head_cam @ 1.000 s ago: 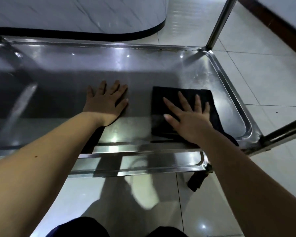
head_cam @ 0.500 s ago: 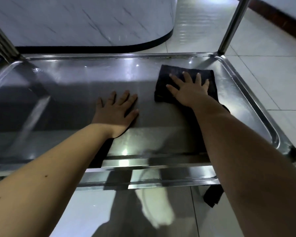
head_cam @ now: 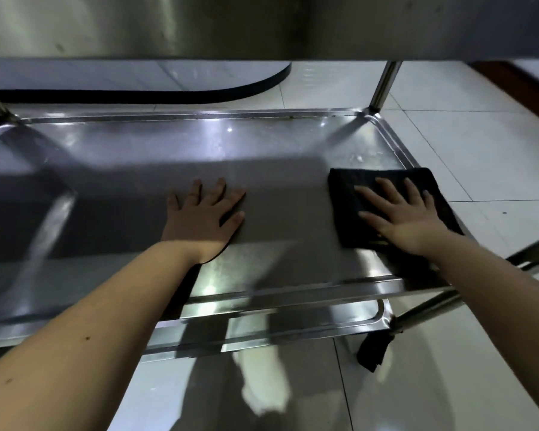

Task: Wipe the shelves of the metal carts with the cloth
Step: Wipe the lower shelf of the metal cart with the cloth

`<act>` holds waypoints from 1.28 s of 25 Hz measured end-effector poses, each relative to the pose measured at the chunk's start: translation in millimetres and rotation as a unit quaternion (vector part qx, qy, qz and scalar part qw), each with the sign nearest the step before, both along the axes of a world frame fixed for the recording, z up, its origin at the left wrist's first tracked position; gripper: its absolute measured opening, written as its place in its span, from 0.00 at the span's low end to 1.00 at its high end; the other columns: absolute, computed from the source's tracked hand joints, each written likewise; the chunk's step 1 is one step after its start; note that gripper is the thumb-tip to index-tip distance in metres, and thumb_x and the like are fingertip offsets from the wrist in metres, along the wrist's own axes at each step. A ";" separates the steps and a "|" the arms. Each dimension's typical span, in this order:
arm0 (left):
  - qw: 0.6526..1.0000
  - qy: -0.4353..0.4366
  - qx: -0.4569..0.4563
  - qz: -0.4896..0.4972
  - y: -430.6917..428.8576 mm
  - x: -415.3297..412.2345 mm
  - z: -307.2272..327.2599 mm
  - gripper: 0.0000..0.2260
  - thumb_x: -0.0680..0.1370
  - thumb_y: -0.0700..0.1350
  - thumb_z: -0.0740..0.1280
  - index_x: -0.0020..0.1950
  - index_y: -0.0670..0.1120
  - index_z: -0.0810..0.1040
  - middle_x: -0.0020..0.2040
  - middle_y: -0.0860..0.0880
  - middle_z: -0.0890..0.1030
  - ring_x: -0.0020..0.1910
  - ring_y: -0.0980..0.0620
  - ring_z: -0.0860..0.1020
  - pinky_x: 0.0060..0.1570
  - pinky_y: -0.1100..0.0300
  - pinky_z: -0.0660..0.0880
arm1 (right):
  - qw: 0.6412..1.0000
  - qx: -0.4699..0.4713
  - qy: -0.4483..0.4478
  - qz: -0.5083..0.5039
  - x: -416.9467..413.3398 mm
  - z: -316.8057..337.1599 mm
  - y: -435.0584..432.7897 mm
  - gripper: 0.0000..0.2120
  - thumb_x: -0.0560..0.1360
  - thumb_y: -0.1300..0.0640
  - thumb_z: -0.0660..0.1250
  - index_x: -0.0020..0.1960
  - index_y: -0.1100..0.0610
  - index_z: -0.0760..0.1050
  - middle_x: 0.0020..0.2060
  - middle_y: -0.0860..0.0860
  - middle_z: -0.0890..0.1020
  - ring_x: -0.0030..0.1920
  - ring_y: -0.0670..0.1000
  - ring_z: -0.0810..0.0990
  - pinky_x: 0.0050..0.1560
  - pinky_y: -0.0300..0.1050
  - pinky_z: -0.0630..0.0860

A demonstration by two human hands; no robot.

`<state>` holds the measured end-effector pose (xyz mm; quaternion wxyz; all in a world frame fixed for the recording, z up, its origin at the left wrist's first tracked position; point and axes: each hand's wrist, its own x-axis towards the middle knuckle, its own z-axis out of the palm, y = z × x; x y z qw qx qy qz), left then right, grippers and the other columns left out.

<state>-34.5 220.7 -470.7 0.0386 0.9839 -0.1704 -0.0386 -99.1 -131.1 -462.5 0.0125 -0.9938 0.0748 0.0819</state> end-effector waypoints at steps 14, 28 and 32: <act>1.000 0.004 -0.009 -0.007 2.7 3.8 -5.0 0.24 0.81 0.63 0.45 0.77 0.66 0.46 0.80 0.55 0.45 0.79 0.43 0.43 0.72 0.33 0.41 | 0.999 0.013 -0.009 0.047 -18.8 2.7 101.6 0.28 0.75 0.29 0.38 0.73 0.30 0.36 0.79 0.44 0.42 0.77 0.64 0.41 0.74 0.63 0.41; 0.977 -0.070 -0.143 -0.140 -34.1 -25.9 18.0 0.19 0.81 0.53 0.58 0.67 0.45 0.75 0.64 0.42 0.78 0.61 0.40 0.74 0.61 0.51 0.68 | 0.994 0.046 -0.089 0.047 -10.6 -2.4 135.7 0.23 0.82 0.50 0.54 0.77 0.48 0.59 0.77 0.46 0.59 0.78 0.50 0.50 0.76 0.57 0.43; 0.982 -0.041 -0.151 -0.107 -47.3 -32.7 15.4 0.19 0.80 0.50 0.64 0.69 0.43 0.73 0.65 0.41 0.76 0.62 0.39 0.73 0.60 0.50 0.70 | 0.987 0.097 -0.119 0.036 -12.9 3.8 135.4 0.17 0.80 0.52 0.61 0.68 0.51 0.71 0.65 0.52 0.74 0.69 0.58 0.66 0.73 0.62 0.49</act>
